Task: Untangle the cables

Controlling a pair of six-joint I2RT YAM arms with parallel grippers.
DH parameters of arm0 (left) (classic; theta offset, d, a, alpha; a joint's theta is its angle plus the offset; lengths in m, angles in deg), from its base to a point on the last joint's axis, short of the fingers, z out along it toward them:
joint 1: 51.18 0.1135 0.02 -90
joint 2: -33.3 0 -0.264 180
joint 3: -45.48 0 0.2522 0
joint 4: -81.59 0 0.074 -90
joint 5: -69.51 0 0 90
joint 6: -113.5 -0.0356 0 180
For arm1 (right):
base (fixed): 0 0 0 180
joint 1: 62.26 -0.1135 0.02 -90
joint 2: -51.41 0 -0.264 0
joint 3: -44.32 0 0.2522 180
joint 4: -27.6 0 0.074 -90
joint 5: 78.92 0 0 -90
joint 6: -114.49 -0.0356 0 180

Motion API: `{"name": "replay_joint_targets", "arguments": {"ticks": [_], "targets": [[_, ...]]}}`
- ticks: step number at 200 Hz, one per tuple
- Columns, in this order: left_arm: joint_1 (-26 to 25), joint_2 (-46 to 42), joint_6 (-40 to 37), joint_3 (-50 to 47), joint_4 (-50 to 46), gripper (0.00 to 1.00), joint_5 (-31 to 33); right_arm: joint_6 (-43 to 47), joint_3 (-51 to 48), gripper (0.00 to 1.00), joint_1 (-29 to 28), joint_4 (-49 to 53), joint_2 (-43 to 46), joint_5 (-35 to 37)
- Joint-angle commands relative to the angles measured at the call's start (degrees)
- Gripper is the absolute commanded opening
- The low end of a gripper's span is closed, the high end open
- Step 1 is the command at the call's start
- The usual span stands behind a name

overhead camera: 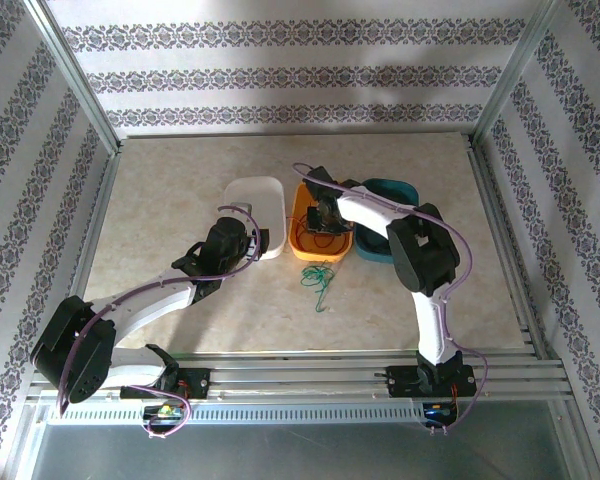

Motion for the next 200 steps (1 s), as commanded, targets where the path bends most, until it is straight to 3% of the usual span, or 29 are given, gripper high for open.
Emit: {"name": "replay_joint_targets", "arguments": {"ticks": [1, 58, 160, 181, 200], "targets": [[0.2, 0.3, -0.6, 0.6, -0.8, 0.63, -1.4, 0.0, -1.8, 0.44, -0.8, 2.9, 0.5, 2.1], [0.2, 0.6, -1.7, 0.9, -1.4, 0.72, -2.6, 0.2, -4.8, 0.44, -0.5, 2.3, 2.7, 1.8], [-1.3, 2.2, -4.4, 1.4, -2.1, 0.72, -5.2, -0.1, -9.3, 0.44, -1.3, -6.1, 16.7, 4.3], [-2.9, 3.6, -6.7, 2.4, -2.3, 0.72, -7.7, 0.2, -10.8, 0.44, -1.4, -7.1, 19.0, 3.9], [-4.8, 4.8, -10.8, 3.3, -2.8, 0.71, -14.4, 0.1, -13.6, 0.44, -1.4, -7.3, 22.1, 4.5]]}}
